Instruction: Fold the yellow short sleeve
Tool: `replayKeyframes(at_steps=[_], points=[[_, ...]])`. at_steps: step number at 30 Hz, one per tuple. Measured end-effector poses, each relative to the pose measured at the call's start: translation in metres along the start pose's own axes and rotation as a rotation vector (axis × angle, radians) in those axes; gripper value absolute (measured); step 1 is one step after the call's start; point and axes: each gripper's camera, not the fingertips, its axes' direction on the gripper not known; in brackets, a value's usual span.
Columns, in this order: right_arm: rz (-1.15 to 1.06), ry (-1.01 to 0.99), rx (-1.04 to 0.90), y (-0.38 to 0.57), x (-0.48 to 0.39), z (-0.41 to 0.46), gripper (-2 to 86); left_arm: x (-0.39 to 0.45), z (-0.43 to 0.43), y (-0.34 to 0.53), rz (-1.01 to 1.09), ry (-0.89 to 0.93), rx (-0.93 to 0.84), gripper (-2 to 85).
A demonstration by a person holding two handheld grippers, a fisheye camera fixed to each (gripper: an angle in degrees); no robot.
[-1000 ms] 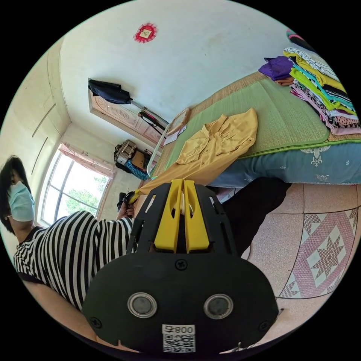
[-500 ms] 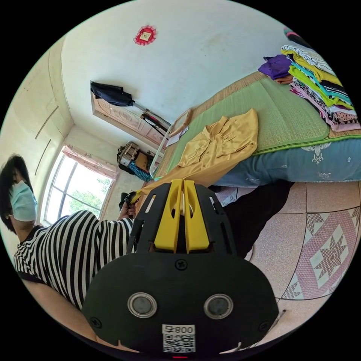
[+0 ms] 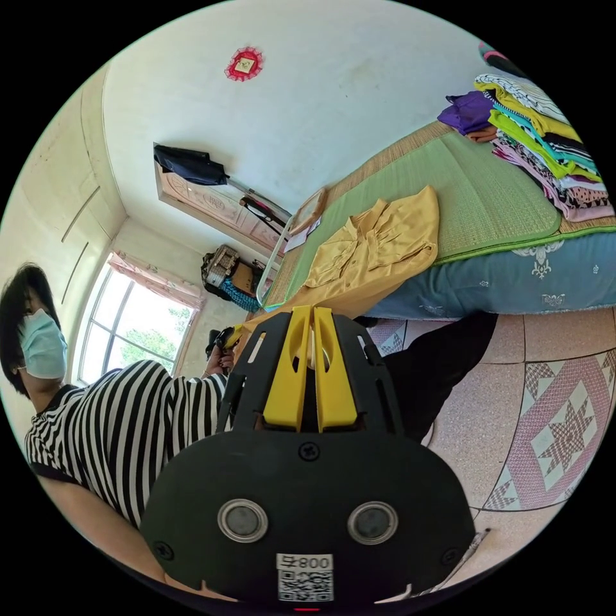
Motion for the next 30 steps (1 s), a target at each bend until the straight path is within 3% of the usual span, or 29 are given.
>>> replayKeyframes(at_steps=[18, 30], points=[[-0.014, -0.034, 0.016, -0.022, -0.001, 0.025, 0.3, -0.030, 0.034, -0.044, 0.000, 0.049, 0.018, 0.9], [-0.021, -0.017, 0.055, -0.064, 0.011, 0.050, 0.3, -0.051, 0.070, -0.121, 0.045, 0.052, 0.017, 0.9]])
